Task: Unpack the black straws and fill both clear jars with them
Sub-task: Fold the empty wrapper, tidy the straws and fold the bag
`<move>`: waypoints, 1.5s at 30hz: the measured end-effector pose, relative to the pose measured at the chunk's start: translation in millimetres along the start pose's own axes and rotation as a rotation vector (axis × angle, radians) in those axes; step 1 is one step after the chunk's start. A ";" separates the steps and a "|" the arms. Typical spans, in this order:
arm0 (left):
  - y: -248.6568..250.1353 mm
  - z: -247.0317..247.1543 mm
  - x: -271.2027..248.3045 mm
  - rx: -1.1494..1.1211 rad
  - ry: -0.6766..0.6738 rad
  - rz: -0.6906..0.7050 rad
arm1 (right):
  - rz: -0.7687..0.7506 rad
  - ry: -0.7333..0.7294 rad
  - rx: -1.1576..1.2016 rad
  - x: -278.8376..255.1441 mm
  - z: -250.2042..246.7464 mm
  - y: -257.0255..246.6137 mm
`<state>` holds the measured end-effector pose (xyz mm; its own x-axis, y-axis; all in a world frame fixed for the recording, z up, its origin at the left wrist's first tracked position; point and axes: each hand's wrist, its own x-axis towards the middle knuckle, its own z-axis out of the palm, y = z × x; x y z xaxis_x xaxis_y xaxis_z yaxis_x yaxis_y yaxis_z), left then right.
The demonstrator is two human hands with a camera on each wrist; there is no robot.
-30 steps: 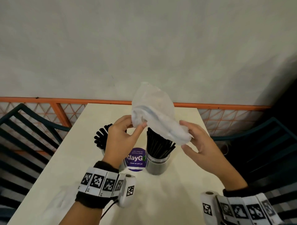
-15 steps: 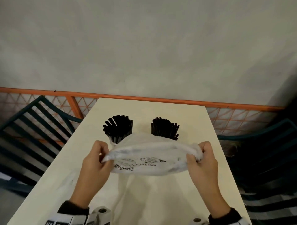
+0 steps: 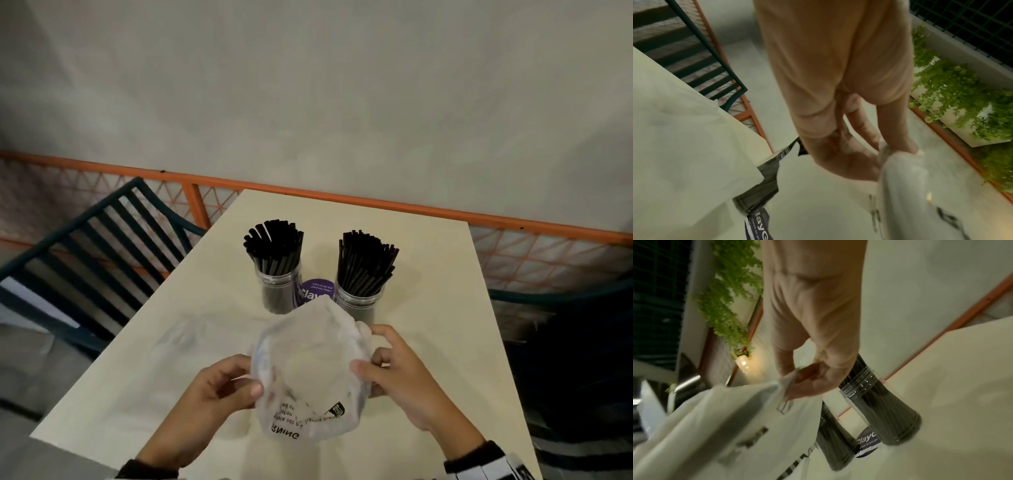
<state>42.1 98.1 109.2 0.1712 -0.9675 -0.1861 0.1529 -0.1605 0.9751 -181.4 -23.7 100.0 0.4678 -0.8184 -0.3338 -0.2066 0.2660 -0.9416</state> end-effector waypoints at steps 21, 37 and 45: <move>7.4 -69.5 -26.0 0.158 0.282 0.068 | -0.202 -0.274 -0.728 -4.8 49.4 3.7; 32.4 -152.5 -2.1 0.753 0.255 0.524 | -0.371 0.448 -0.737 12.7 133.1 -10.8; -29.2 -203.2 19.5 1.084 0.326 0.469 | -0.449 0.369 -0.967 35.9 175.3 18.0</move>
<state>238.8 123.6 52.6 0.2512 -0.9060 0.3406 -0.8516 -0.0397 0.5227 -17.6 41.0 63.3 0.4180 -0.8836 0.2109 -0.7376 -0.4656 -0.4891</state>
